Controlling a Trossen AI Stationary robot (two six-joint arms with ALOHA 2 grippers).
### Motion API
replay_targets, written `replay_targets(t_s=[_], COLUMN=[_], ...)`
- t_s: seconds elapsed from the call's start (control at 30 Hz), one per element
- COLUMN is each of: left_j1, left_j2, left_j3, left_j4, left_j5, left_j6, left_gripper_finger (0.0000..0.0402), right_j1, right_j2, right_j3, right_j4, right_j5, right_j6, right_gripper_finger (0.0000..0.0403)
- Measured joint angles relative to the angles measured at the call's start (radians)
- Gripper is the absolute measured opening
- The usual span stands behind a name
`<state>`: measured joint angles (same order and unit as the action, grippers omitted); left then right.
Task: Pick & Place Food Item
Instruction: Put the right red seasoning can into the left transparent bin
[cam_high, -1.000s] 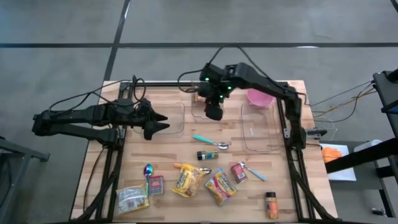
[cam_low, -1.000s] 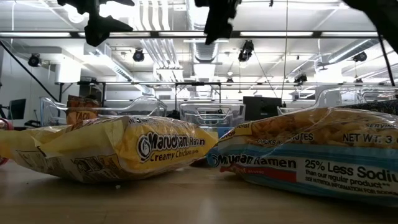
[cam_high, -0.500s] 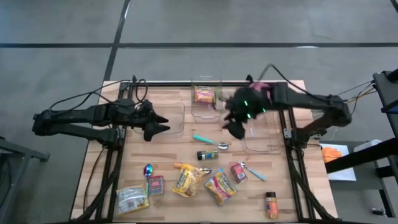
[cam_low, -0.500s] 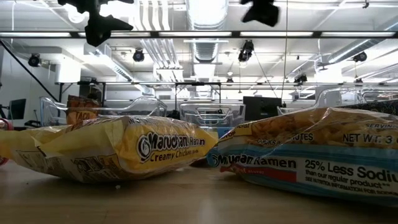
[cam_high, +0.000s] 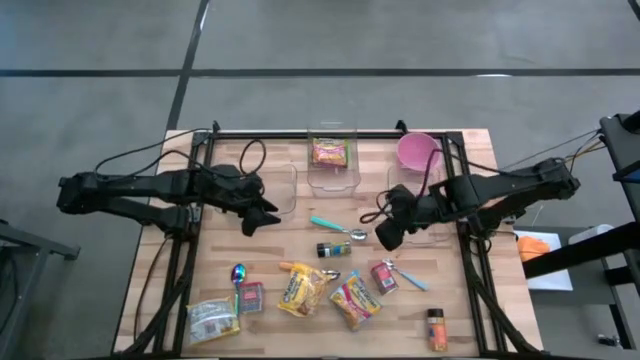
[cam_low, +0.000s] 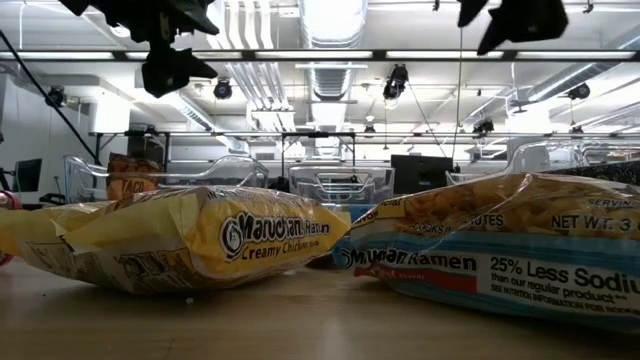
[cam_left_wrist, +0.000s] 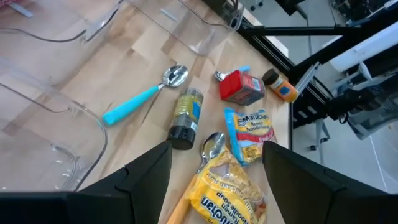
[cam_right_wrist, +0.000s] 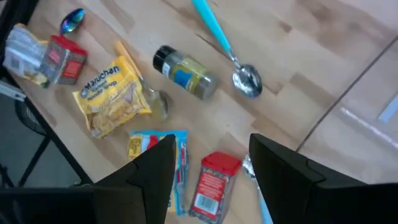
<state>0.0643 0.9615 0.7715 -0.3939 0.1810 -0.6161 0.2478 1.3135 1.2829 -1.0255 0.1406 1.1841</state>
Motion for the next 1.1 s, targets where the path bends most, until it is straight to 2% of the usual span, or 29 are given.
replay_targets(t_s=[0.3,0.7,0.87,1.1], left_j1=[0.001,0.0,0.0,0.0], left_j2=[-0.009,-0.009,-0.009,-0.009], left_j3=[0.0,0.0,0.0,0.0], left_j4=[-0.002,-0.019,-0.025,-0.03], left_j5=[0.0,0.03,0.034,0.041], left_j6=[0.033,0.07,0.115,0.148], left_gripper_finger=[0.0258,0.0258,0.0258,0.0258], right_j1=[0.072,0.168,0.203,0.22], right_j2=[0.11,0.319,0.384,0.43], right_j3=[0.011,0.14,0.177,0.203], right_j4=[-0.005,-0.161,-0.181,-0.179], right_j5=[-0.045,-0.106,-0.093,-0.088], right_j6=[0.129,0.276,0.36,0.362], right_gripper_finger=[0.0201,0.0201,0.0201,0.0201])
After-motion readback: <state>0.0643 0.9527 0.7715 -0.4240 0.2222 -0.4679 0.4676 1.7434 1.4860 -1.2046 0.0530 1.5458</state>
